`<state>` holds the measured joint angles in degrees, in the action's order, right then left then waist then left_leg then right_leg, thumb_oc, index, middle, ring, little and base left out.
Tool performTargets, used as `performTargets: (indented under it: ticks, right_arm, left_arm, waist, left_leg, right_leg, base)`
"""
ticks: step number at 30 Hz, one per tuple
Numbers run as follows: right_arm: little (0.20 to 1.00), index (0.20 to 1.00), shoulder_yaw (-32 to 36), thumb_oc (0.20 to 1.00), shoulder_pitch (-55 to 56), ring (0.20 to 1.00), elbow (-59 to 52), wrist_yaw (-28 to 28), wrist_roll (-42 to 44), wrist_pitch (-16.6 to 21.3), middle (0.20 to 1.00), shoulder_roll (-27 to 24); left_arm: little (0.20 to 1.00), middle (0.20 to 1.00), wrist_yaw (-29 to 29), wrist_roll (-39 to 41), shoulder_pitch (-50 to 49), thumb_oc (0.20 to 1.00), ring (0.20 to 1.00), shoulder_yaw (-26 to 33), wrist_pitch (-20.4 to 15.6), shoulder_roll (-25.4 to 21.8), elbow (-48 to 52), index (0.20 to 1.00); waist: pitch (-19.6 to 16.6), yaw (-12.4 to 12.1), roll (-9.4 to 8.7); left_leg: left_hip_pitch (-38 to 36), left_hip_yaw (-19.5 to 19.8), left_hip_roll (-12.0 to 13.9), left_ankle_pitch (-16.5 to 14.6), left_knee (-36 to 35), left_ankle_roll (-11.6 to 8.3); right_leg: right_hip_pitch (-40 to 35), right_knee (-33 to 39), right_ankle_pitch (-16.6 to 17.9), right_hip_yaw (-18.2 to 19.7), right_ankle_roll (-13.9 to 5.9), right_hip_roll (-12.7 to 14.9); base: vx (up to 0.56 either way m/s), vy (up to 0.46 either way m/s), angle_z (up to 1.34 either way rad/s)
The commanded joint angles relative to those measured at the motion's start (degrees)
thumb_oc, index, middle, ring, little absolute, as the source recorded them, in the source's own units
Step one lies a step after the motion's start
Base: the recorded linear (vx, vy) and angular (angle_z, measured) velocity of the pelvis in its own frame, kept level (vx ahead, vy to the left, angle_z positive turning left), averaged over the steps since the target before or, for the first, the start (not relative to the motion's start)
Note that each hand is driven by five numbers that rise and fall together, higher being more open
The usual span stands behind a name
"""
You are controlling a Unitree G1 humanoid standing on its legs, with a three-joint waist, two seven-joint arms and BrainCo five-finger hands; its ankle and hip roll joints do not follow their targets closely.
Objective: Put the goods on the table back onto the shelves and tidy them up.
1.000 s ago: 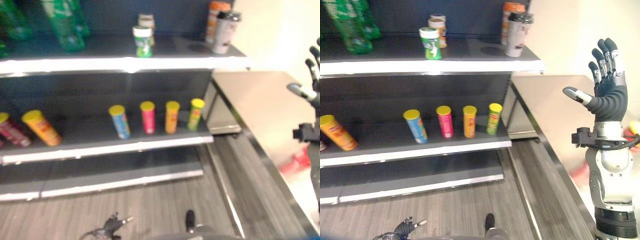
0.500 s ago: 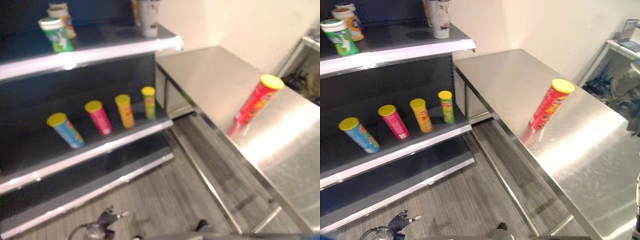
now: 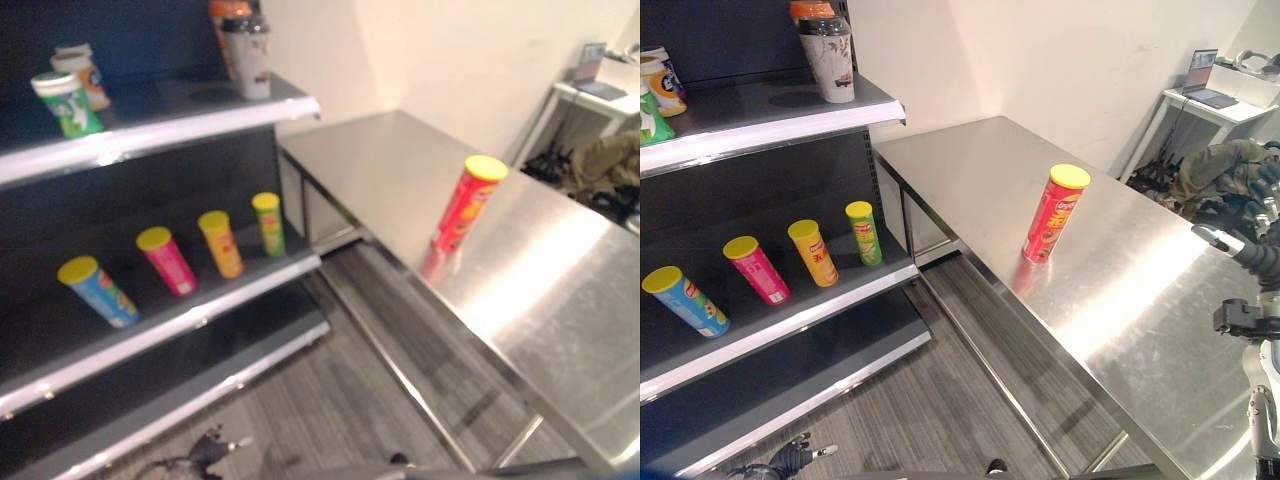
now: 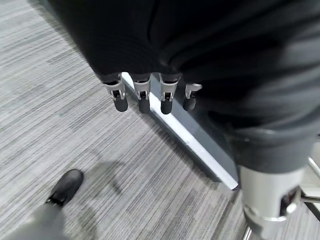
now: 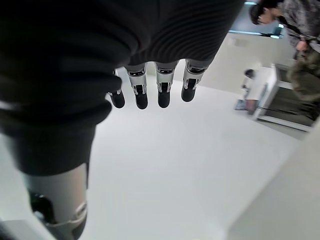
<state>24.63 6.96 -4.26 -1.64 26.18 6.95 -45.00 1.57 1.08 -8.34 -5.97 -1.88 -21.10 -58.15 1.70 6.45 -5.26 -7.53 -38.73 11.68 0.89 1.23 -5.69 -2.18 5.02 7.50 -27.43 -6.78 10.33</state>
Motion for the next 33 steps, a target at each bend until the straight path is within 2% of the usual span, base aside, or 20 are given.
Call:
performTargets:
  ticks: [1, 3, 4, 5, 12, 16, 17, 18, 19, 20, 21, 25, 33]
  right_arm:
    - [1.0, 1.0, 1.6, 1.0, -7.6, 1.0, 0.1, 0.6, 4.1, 2.1, 1.0, -2.9]
    - [1.0, 1.0, -0.9, 1.0, -9.5, 1.0, 2.2, 0.5, 2.9, 1.4, 1.0, -4.3]
    - [1.0, 1.0, -1.5, 1.0, -10.1, 1.0, 2.8, 0.7, 2.5, 1.1, 1.0, -4.6]
    - [1.0, 1.0, -2.0, 1.0, -10.9, 1.0, 3.8, 0.3, 2.6, 1.0, 1.0, -4.6]
    - [1.0, 1.0, -5.7, 1.0, -14.3, 1.0, 7.5, 0.0, -0.6, -0.5, 1.0, -6.7]
    - [1.0, 1.0, -6.8, 1.0, -15.6, 1.0, 9.3, -0.6, -1.9, -0.6, 1.0, -7.4]
    - [1.0, 1.0, -7.7, 1.0, -16.6, 1.0, 10.5, -0.6, -2.1, -0.8, 1.0, -7.6]
    - [1.0, 1.0, -8.2, 1.0, -17.2, 1.0, 11.2, -0.7, -2.3, -0.9, 1.0, -8.0]
    - [1.0, 1.0, -8.3, 1.0, -17.3, 1.0, 11.3, -0.7, -2.3, -0.9, 1.0, -8.0]
    - [1.0, 1.0, -8.3, 1.0, -17.3, 1.0, 11.3, -0.7, -2.3, -0.9, 1.0, -8.0]
    - [1.0, 1.0, -9.3, 1.0, -18.4, 1.0, 13.5, -1.3, -4.2, -1.4, 1.0, -8.8]
    - [1.0, 1.0, -10.0, 1.0, -19.6, 1.0, 15.0, -2.2, -5.9, -1.8, 1.0, -9.6]
    - [1.0, 1.0, -12.9, 1.0, -22.5, 1.0, 17.7, -1.4, -4.1, -2.0, 1.0, -11.0]
  left_arm:
    - [1.0, 1.0, 0.0, 0.8, 2.9, 1.0, 1.0, 2.0, -1.1, -0.8, 3.4, 1.0]
    - [1.0, 1.0, -0.2, 1.5, 2.9, 1.0, 1.0, 1.2, -1.0, 0.0, 3.7, 1.0]
    - [1.0, 1.0, -0.2, 1.9, 2.9, 1.0, 1.0, 1.1, -1.1, 0.5, 3.4, 1.0]
    - [1.0, 1.0, -0.2, 2.0, 2.9, 1.0, 1.0, 0.9, -1.1, 1.1, 3.0, 1.0]
    - [1.0, 1.0, -0.7, 2.0, 1.2, 1.0, 1.0, 1.6, -0.7, 2.0, 0.3, 1.0]
    - [1.0, 1.0, -0.9, 2.1, 0.9, 1.0, 1.0, 2.3, -0.6, 2.0, -0.5, 1.0]
    - [1.0, 1.0, -1.2, 2.1, 0.6, 1.0, 1.0, 2.3, -0.6, 1.9, -0.7, 1.0]
    - [1.0, 1.0, -1.2, 2.2, 0.5, 1.0, 1.0, 2.4, -0.6, 1.9, -0.6, 1.0]
    - [1.0, 1.0, -1.2, 2.2, 0.5, 1.0, 1.0, 2.5, -0.6, 1.9, -0.6, 1.0]
    - [1.0, 1.0, -1.2, 2.2, 0.5, 1.0, 1.0, 2.5, -0.6, 1.9, -0.6, 1.0]
    - [1.0, 1.0, -1.3, 2.5, 0.0, 1.0, 1.0, 2.5, -0.6, 1.9, -0.4, 1.0]
    - [1.0, 1.0, -1.5, 2.6, 0.0, 1.0, 1.0, 2.4, -0.5, 2.1, -0.8, 1.0]
    - [1.0, 1.0, -1.0, 3.0, -0.6, 1.0, 1.0, 1.7, -0.5, 1.8, 0.1, 1.0]
  waist:
    - [4.3, -3.5, 0.02]
    - [5.0, -5.8, 0.14]
    - [4.7, -5.5, 0.46]
    - [4.3, -5.6, 0.43]
    - [2.6, -6.5, 1.59]
    - [2.4, -6.9, 1.76]
    - [2.1, -7.3, 1.96]
    - [2.4, -7.6, 1.86]
    - [2.2, -7.5, 1.99]
    - [2.4, -7.5, 1.87]
    - [2.2, -8.1, 2.06]
    - [2.3, -8.3, 2.26]
    - [2.5, -9.1, 2.44]
  left_leg:
    - [3.4, 9.2, 4.3, -1.7, 7.1, -4.38]
    - [6.2, 18.0, 1.1, -3.0, 5.3, -3.78]
    - [6.1, 20.3, 0.0, -3.0, 2.5, -3.37]
    - [6.2, 21.3, -1.2, -1.8, 0.4, -2.53]
    - [2.5, 19.6, -2.9, 0.3, -5.4, -1.8]
    - [2.2, 19.6, -3.0, 0.2, -6.0, -1.64]
    - [1.5, 20.4, -3.0, -0.8, -6.0, -1.93]
    - [1.9, 19.9, -3.2, 0.2, -6.1, -1.48]
    - [1.5, 20.5, -3.0, -0.8, -6.0, -1.9]
    - [1.9, 19.9, -3.2, 0.2, -6.1, -1.48]
    - [1.5, 20.8, -3.1, -0.8, -6.0, -1.9]
    - [1.8, 21.2, -3.1, -0.7, -6.1, -1.93]
    - [2.8, 22.2, -3.0, 0.0, -6.1, -2.2]
  right_leg:
    - [-4.6, -0.2, -6.2, -0.2, -2.25, 0.6]
    - [-4.6, 0.0, -6.8, 0.8, -2.15, 0.2]
    - [-4.6, 0.0, -6.8, 0.9, -2.33, 0.2]
    - [-4.0, 0.0, -5.8, 0.5, -1.95, 0.6]
    - [-4.4, -0.4, -5.3, 0.5, -2.01, 1.1]
    - [-4.6, -0.5, -5.4, 0.2, -2.1, 1.1]
    - [-5.1, -0.5, -6.2, 0.8, -2.58, 0.9]
    - [-4.8, -0.6, -5.4, -0.1, -2.17, 1.2]
    - [-5.3, -0.5, -6.1, 0.7, -2.6, 0.9]
    - [-4.8, -0.6, -5.4, -0.1, -2.17, 1.2]
    - [-5.5, -0.5, -6.3, 0.3, -2.54, 0.9]
    - [-5.5, -0.5, -6.6, -0.1, -2.46, 0.8]
    - [-5.1, -0.4, -6.9, -0.5, -2.27, 0.5]
  base:
    - [-0.02, -0.08, -0.35]
    - [0.0, -0.053, -0.32]
    - [0.0, 0.03, -0.15]
    - [0.05, 0.076, -0.15]
    - [0.06, 0.05, 0.01]
    - [0.05, 0.012, 0.02]
    - [0.05, 0.005, 0.1]
    - [0.1, -0.009, 0.09]
    - [-0.05, 0.004, 0.04]
    - [0.09, -0.017, 0.07]
    - [0.03, -0.01, 0.06]
    - [0.04, -0.018, 0.04]
    - [0.01, -0.024, 0.1]
